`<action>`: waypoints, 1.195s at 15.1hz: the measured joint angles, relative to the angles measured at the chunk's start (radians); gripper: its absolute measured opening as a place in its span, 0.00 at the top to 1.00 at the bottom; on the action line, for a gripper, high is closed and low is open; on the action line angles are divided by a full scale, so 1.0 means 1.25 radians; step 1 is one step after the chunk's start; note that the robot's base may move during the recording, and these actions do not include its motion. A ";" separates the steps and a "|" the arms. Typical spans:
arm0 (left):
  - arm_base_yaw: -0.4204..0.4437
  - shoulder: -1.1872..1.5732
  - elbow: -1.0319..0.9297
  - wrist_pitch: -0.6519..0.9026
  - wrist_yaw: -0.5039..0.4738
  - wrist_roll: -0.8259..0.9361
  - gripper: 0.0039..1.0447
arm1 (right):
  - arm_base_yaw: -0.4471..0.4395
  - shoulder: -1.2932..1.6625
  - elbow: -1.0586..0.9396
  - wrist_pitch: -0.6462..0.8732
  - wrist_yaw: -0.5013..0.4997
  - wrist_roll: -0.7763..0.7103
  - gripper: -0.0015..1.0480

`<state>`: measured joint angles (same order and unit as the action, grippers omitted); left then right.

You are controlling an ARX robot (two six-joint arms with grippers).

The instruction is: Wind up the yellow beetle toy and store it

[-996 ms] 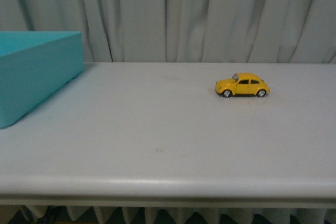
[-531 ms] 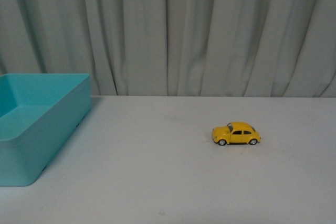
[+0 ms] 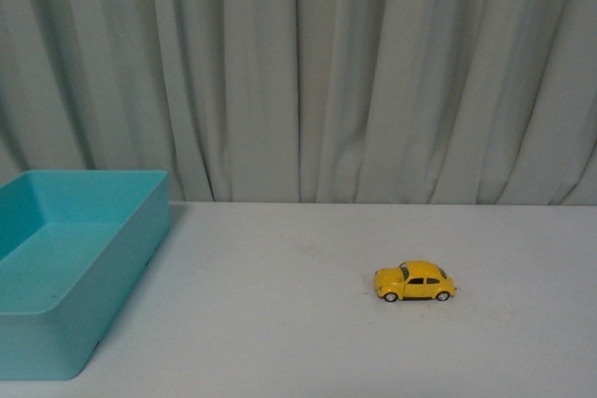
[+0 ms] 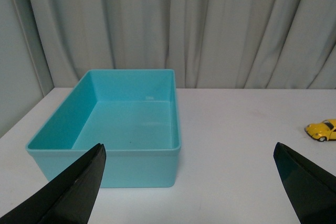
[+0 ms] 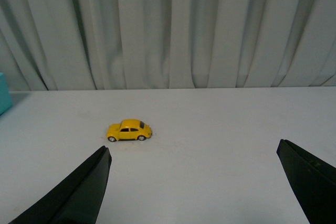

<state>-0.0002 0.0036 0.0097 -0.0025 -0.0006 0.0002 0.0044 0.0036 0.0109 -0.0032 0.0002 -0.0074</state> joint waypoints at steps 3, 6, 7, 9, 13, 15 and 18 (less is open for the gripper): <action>0.000 0.000 0.000 0.000 0.000 0.000 0.06 | 0.000 0.000 0.000 0.000 0.000 0.000 0.06; 0.000 0.000 0.000 0.000 0.000 0.000 0.06 | 0.000 0.000 0.000 0.000 0.000 0.000 0.06; 0.000 0.000 0.000 0.000 0.000 0.000 0.06 | 0.000 0.000 0.000 0.000 0.000 0.000 0.06; 0.000 0.000 0.000 0.000 0.000 0.000 0.06 | 0.000 0.000 0.000 0.000 0.000 0.000 0.06; 0.000 0.000 0.000 0.000 0.000 0.000 0.06 | 0.000 0.000 0.000 0.000 0.000 0.000 0.06; 0.000 0.000 0.000 0.000 0.000 0.000 0.06 | 0.000 0.000 0.000 0.000 0.000 0.000 0.06; 0.000 0.000 0.000 0.000 0.000 0.000 0.06 | 0.000 0.000 0.000 0.000 0.000 0.000 0.06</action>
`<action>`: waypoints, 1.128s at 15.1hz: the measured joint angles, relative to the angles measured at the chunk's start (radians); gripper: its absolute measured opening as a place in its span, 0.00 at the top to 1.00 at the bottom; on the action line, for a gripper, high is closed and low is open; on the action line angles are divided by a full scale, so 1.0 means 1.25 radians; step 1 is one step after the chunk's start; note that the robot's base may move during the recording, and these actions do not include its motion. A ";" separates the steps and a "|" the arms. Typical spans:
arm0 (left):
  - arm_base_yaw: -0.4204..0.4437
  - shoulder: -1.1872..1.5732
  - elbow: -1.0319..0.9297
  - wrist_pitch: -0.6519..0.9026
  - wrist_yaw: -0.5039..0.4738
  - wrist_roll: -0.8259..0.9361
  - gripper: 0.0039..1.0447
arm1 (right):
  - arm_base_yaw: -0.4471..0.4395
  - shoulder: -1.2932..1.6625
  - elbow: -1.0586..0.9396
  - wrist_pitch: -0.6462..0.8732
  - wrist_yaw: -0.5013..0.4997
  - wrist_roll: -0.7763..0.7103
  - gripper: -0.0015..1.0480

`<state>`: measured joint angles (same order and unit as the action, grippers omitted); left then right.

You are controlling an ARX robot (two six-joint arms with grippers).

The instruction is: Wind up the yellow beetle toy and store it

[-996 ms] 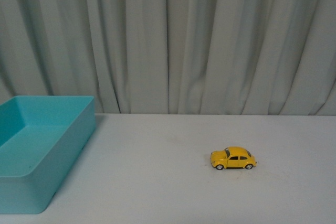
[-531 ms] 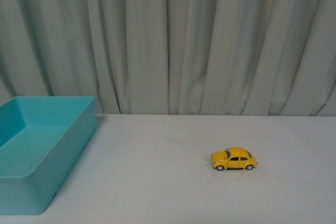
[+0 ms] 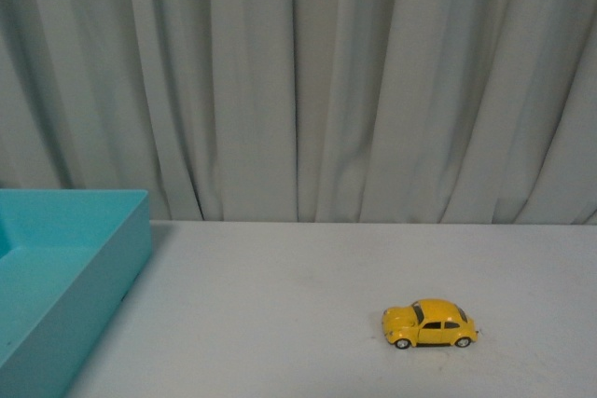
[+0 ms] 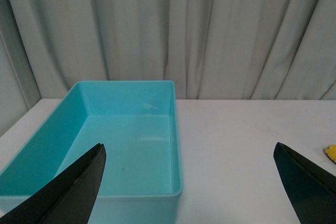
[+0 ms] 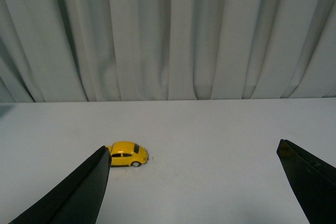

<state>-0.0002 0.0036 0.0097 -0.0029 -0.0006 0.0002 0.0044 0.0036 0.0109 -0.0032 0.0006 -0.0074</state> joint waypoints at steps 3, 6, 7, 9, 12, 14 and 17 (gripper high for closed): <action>0.000 0.000 0.000 0.000 0.000 0.000 0.06 | 0.000 0.000 0.000 0.000 0.000 0.000 0.06; 0.000 0.000 0.000 -0.002 0.000 0.000 0.06 | 0.000 0.000 0.000 -0.003 0.000 0.000 0.06; 0.000 0.000 0.000 0.001 0.000 0.000 0.06 | 0.000 0.000 0.000 0.000 0.000 0.000 0.06; 0.000 0.000 0.000 -0.001 0.000 0.000 0.06 | 0.000 0.000 0.000 -0.001 0.000 0.000 0.06; 0.000 0.000 0.000 -0.001 0.000 0.000 0.06 | 0.000 0.000 0.000 -0.001 0.000 0.000 0.06; 0.000 0.000 0.000 -0.001 0.000 0.000 0.06 | 0.000 0.000 0.000 -0.001 0.000 0.000 0.06; 0.000 0.000 0.000 -0.001 0.000 0.000 0.06 | 0.000 0.039 0.007 -0.015 0.067 0.060 0.06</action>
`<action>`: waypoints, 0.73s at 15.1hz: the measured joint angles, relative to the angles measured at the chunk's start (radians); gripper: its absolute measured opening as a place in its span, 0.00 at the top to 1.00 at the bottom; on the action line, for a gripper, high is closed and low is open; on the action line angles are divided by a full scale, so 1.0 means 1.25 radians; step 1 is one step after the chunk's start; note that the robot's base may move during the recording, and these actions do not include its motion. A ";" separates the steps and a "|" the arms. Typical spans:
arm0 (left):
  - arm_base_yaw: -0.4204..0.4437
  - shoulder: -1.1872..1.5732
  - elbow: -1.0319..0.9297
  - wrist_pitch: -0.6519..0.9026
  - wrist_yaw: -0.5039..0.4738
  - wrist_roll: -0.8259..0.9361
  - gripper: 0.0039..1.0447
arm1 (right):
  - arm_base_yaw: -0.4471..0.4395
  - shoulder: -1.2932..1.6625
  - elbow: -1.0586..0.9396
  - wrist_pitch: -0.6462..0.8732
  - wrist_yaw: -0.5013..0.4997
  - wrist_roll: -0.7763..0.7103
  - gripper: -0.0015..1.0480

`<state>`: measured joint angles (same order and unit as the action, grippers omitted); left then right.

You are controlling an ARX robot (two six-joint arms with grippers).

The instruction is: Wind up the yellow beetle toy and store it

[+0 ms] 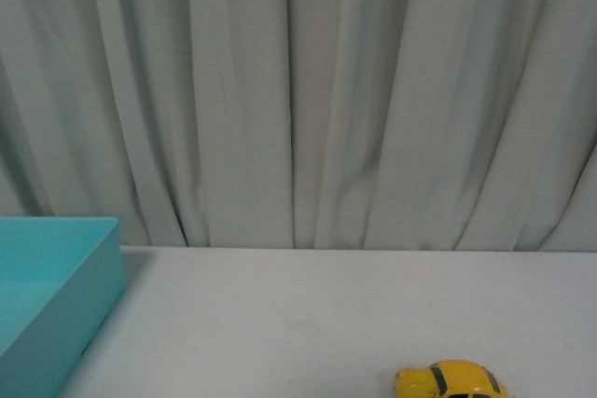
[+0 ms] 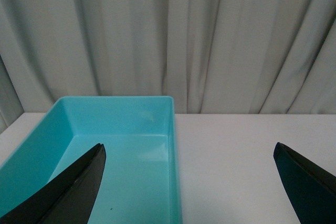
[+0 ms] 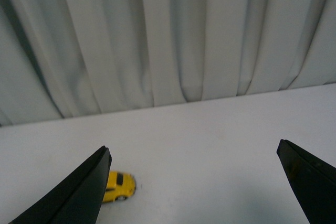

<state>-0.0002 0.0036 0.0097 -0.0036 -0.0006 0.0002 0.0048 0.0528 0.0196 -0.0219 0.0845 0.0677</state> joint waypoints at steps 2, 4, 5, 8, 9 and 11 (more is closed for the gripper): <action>0.000 0.000 0.000 0.000 0.000 0.000 0.06 | -0.084 0.103 0.000 0.122 -0.060 0.014 0.06; 0.000 0.000 0.000 0.000 0.000 0.000 0.06 | -0.169 0.211 -0.001 0.234 -0.143 0.014 0.06; 0.000 0.000 0.000 0.000 0.000 0.000 0.06 | -0.223 0.272 -0.004 0.302 -0.190 0.011 0.06; 0.000 0.000 0.000 0.000 0.000 0.000 0.06 | -0.351 0.522 -0.001 0.545 -0.315 -0.005 0.06; 0.000 0.000 0.000 0.000 0.000 0.000 0.06 | -0.362 0.623 0.012 0.636 -0.340 -0.007 0.06; 0.000 0.000 0.000 0.000 0.001 0.000 0.06 | -0.366 0.798 0.067 0.762 -0.370 -0.006 0.06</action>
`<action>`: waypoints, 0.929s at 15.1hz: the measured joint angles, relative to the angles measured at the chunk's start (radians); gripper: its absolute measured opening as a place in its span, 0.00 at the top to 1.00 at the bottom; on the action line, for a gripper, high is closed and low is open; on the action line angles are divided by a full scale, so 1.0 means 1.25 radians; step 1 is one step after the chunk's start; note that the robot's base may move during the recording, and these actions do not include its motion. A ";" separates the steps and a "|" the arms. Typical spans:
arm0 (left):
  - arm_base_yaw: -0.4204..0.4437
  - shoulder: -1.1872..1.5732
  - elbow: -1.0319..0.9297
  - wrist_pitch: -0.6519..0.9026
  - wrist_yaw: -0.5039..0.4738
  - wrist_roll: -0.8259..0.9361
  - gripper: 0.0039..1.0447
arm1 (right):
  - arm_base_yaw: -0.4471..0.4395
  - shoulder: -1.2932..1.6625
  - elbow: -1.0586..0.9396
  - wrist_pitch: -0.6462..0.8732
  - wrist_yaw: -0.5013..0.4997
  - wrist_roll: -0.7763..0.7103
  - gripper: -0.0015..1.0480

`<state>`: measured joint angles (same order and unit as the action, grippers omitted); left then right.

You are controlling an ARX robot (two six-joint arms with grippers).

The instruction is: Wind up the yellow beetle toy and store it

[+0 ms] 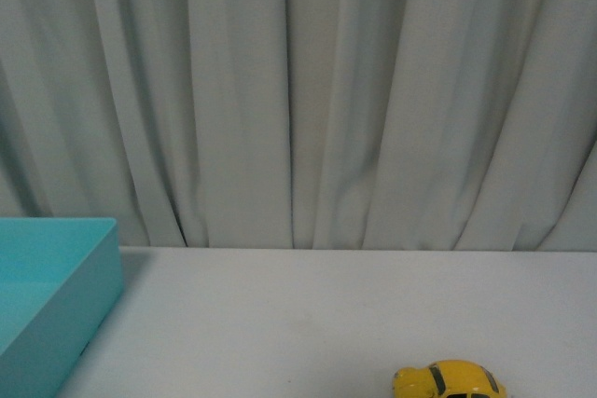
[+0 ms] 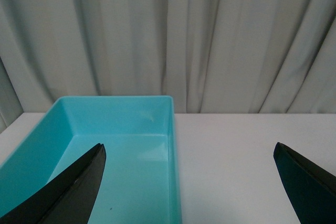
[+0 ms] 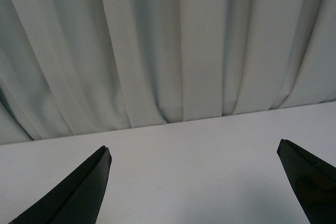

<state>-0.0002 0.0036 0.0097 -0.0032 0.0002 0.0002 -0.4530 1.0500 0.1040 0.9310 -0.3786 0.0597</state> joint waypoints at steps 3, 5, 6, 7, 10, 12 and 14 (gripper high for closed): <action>0.000 0.000 0.000 -0.001 -0.001 0.000 0.06 | 0.062 0.117 0.119 -0.056 -0.084 -0.026 0.06; 0.000 0.000 0.000 0.000 -0.001 0.000 0.06 | 0.140 0.159 0.230 -0.097 -0.161 -0.078 0.06; 0.000 0.000 0.000 0.000 -0.001 0.000 0.06 | 0.180 0.197 0.298 -0.139 -0.211 -0.123 0.06; 0.000 0.000 0.000 0.000 -0.001 0.000 0.06 | 0.206 0.243 0.356 -0.184 -0.254 -0.169 0.06; 0.000 0.000 0.000 0.000 -0.001 0.000 0.06 | 0.231 0.409 0.596 -0.517 -0.396 -0.436 0.06; 0.000 0.000 0.000 0.000 -0.001 0.000 0.06 | 0.231 0.483 0.742 -0.802 -0.453 -0.665 0.06; 0.000 0.000 0.000 0.000 -0.001 0.000 0.06 | 0.240 0.557 0.835 -1.058 -0.413 -0.927 0.06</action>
<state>-0.0002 0.0036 0.0097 -0.0036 -0.0013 0.0002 -0.1535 1.7462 1.1473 -0.3916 -0.8948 -1.0988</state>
